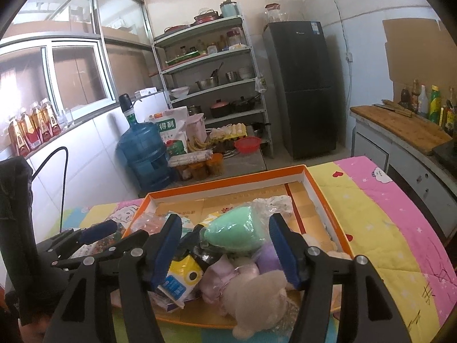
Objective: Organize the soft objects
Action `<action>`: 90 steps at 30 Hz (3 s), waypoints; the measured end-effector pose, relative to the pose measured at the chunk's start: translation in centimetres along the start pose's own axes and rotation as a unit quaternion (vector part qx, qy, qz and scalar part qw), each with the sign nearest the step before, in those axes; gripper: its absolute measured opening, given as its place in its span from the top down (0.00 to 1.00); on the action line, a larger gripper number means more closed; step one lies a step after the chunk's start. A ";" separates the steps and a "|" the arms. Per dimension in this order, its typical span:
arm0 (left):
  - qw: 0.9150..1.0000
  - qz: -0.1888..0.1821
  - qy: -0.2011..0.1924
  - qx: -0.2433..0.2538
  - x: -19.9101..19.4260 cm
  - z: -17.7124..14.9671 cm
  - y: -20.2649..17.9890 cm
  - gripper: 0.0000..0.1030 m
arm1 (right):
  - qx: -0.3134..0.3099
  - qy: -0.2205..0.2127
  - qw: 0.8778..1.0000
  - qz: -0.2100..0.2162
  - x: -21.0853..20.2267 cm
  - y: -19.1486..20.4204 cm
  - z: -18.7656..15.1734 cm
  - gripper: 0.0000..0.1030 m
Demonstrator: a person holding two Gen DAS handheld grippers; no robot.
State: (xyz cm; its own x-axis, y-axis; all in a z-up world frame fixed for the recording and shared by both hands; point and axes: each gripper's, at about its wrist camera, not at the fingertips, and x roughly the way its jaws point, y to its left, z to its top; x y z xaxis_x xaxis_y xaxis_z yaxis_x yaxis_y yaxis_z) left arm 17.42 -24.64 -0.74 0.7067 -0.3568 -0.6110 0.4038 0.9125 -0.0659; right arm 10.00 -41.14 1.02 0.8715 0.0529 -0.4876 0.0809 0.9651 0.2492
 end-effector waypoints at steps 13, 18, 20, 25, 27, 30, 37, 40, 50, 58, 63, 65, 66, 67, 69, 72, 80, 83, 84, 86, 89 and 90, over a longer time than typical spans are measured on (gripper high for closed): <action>1.000 0.011 -0.017 -0.006 -4.3 -0.6 1.1 0.33 | -0.018 -0.014 1.000 0.002 -2.8 2.7 -0.1 0.39; 0.999 0.022 -0.028 -0.010 -6.2 -1.2 2.0 0.33 | -0.027 -0.016 1.000 0.004 -3.7 4.1 -0.4 0.39; 0.999 0.025 -0.032 -0.014 -6.9 -1.4 2.4 0.33 | -0.031 -0.016 0.999 0.006 -4.0 4.7 -0.5 0.39; 0.998 0.032 -0.043 -0.025 -9.0 -1.9 3.6 0.33 | -0.041 -0.018 0.999 0.011 -4.8 6.3 -0.9 0.39; 0.998 0.038 -0.047 -0.029 -9.7 -2.2 4.1 0.33 | -0.044 -0.018 0.999 0.013 -5.1 7.1 -1.1 0.39; 0.997 0.044 -0.053 -0.038 -10.8 -2.7 4.8 0.33 | -0.048 -0.017 0.999 0.017 -5.4 8.0 -1.5 0.39; 0.993 0.080 -0.066 -0.061 -13.6 -4.0 6.5 0.33 | -0.061 -0.018 0.998 0.023 -6.4 10.3 -2.1 0.39; 0.992 0.083 -0.068 -0.066 -14.6 -4.7 7.2 0.33 | -0.065 -0.020 0.997 0.025 -6.8 11.2 -2.5 0.39; 0.991 0.088 -0.077 -0.062 -18.1 -7.0 8.2 0.33 | -0.071 -0.022 0.997 0.020 -8.8 14.0 -4.2 0.39; 0.985 0.126 -0.104 -0.048 -21.2 -9.1 8.3 0.33 | -0.064 -0.020 0.998 0.006 -10.2 15.5 -5.8 0.39; 0.985 0.124 -0.106 -0.054 -23.0 -10.2 9.0 0.33 | -0.072 -0.030 0.997 -0.012 -11.4 16.7 -6.7 0.39; 0.985 0.127 -0.107 -0.054 -23.7 -10.6 9.1 0.33 | -0.076 -0.034 0.996 -0.019 -12.1 17.1 -7.2 0.39; 0.984 0.128 -0.108 -0.053 -24.1 -10.8 9.1 0.33 | -0.079 -0.036 0.996 -0.022 -12.4 17.3 -7.3 0.39; 0.984 0.128 -0.109 -0.052 -24.4 -11.0 9.1 0.33 | -0.084 -0.038 0.995 -0.026 -12.8 17.7 -7.6 0.39; 0.984 0.130 -0.110 -0.052 -25.1 -11.3 9.1 0.33 | -0.094 -0.041 0.994 -0.035 -13.2 18.4 -8.0 0.39; 0.984 0.131 -0.112 -0.052 -26.1 -11.9 9.1 0.33 | -0.108 -0.048 0.992 -0.044 -14.0 19.3 -8.6 0.39; 0.983 0.130 -0.116 -0.052 -27.4 -12.3 9.0 0.33 | -0.112 -0.061 0.991 -0.046 -15.3 19.9 -9.1 0.39; 0.983 0.131 -0.119 -0.055 -27.7 -12.4 8.9 0.33 | -0.111 -0.063 0.991 -0.044 -15.6 19.9 -9.2 0.39; 0.983 0.131 -0.120 -0.056 -27.8 -12.5 8.9 0.33 | -0.111 -0.063 0.991 -0.043 -15.6 19.9 -9.2 0.39; 0.982 0.132 -0.119 -0.057 -27.8 -12.5 8.9 0.33 | -0.110 -0.063 0.991 -0.039 -15.8 19.9 -9.3 0.39; 0.982 0.134 -0.120 -0.057 -27.8 -12.6 8.8 0.33 | -0.111 -0.063 0.991 -0.036 -15.9 19.9 -9.3 0.39; 0.982 0.134 -0.120 -0.058 -27.8 -12.6 8.8 0.33 | -0.111 -0.063 0.991 -0.036 -15.8 19.9 -9.4 0.39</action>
State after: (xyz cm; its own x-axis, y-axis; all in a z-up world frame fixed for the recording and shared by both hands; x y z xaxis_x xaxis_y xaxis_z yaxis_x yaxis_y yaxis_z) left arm -6.06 -4.17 5.72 0.9004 -0.1258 -0.4165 0.1265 0.9916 -0.0259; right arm -6.72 -20.35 5.88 0.9218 -0.0366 -0.3860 0.0485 0.9986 0.0210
